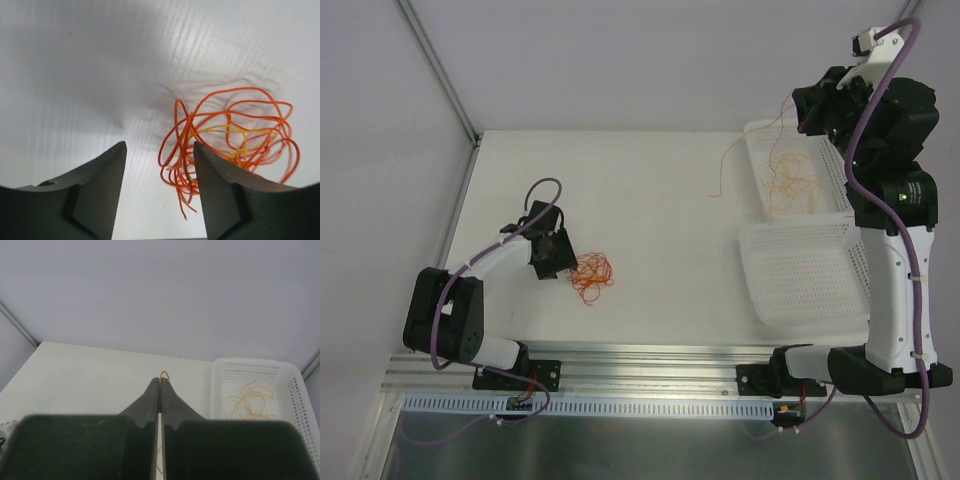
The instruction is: Untangle the cables
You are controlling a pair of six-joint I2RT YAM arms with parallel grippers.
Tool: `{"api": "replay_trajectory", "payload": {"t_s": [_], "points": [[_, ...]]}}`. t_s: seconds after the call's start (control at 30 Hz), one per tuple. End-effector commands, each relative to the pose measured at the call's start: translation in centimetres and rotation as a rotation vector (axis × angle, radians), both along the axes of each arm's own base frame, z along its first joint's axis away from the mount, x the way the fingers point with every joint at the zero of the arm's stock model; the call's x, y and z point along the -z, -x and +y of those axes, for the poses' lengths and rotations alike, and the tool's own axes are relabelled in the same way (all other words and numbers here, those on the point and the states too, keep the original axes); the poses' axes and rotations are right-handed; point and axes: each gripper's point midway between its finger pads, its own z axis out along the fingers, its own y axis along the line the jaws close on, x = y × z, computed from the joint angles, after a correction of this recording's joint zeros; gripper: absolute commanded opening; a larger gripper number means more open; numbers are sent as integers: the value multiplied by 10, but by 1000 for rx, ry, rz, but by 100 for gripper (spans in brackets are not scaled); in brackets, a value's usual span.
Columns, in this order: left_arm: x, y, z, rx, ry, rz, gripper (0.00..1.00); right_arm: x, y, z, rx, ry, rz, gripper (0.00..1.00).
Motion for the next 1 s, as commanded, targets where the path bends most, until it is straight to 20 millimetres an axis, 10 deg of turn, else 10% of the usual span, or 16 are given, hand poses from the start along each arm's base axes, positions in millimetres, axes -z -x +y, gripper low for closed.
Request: {"api": "replay_trajectory", "payload": {"t_s": [0.0, 0.2, 0.4, 0.67, 0.97], "points": [[-45, -16, -1, 16, 22, -131, 59, -20, -19, -20, 77, 19, -78, 1], [-100, -23, 1, 79, 27, -319, 98, -35, -40, -63, 213, 17, -144, 1], [-127, -11, 10, 125, -5, -451, 99, -45, -59, -101, 342, 13, -175, 1], [-108, 6, 25, 164, -80, -465, 99, -35, -94, -138, 408, 8, -172, 1], [-93, 3, 22, 179, -76, -459, 99, 53, -156, -198, 499, 4, 6, 1]]}}
